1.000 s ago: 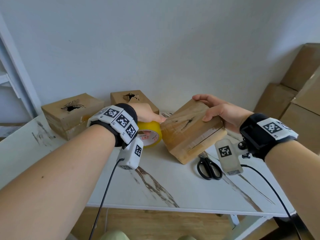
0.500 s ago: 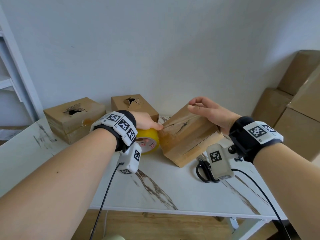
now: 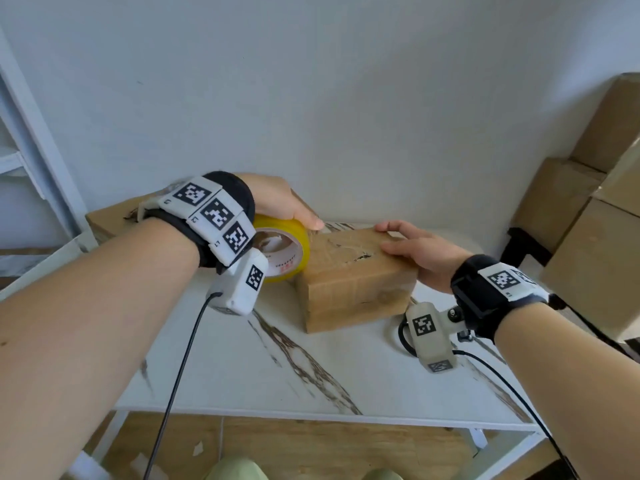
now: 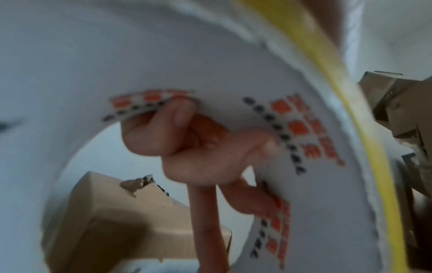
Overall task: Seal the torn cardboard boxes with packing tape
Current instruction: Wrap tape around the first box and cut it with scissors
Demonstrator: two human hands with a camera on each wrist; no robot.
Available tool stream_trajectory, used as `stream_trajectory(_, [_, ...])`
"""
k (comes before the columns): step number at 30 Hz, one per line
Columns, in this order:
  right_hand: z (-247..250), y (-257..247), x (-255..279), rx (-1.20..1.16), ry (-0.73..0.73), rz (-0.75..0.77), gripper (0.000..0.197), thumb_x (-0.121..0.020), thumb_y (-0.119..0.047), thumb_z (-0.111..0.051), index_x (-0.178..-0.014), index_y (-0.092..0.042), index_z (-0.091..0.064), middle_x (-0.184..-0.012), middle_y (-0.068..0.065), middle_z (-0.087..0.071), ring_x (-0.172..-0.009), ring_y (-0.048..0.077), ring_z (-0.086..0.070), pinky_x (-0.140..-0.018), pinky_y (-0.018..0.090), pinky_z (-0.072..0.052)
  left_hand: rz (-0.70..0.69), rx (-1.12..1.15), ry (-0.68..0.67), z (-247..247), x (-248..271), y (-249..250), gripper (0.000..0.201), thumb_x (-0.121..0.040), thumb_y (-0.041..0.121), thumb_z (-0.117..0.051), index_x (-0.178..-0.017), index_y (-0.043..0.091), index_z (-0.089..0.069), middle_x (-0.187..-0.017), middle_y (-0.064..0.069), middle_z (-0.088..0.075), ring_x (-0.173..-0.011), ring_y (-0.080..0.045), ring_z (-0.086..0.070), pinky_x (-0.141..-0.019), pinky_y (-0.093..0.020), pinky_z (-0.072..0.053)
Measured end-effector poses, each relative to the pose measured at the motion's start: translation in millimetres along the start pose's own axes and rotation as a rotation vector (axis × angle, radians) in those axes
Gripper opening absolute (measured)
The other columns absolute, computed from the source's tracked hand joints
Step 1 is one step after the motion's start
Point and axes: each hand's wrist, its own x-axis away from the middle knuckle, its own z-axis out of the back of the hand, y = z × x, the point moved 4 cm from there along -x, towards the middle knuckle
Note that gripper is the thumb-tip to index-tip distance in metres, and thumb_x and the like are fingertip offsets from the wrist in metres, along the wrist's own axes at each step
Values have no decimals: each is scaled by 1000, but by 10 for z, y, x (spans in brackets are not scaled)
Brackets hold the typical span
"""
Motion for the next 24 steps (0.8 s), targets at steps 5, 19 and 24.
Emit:
stream_trajectory(5, [-180, -187, -215, 437, 224, -4, 27, -91, -2, -44, -111, -13, -58, -95, 7, -57, -72, 15, -48, -65, 23, -41, 18, -14, 49, 65, 14, -44, 37, -78, 47, -70, -68, 15, -54, -72, -1, -58, -65, -17, -54, -59, -27, -39])
stream_trajectory(19, [-412, -93, -232, 911, 447, 49, 30, -100, -42, -28, -108, -14, -36, -86, 5, -54, -77, 26, -52, -69, 34, -39, 25, -259, 218, 160, 107, -45, 49, -74, 56, -67, -62, 15, -43, -66, -2, -51, -62, -18, -49, -62, -30, -38])
stream_trajectory(24, [-440, -91, -214, 914, 478, 33, 30, -100, -40, -29, -109, -13, -36, -87, 7, -54, -77, 27, -52, -67, 35, -37, 75, -334, 202, 89, 106, -88, 45, -78, 56, -64, -74, 13, -52, -67, -1, -49, -61, -16, -48, -56, -27, -37])
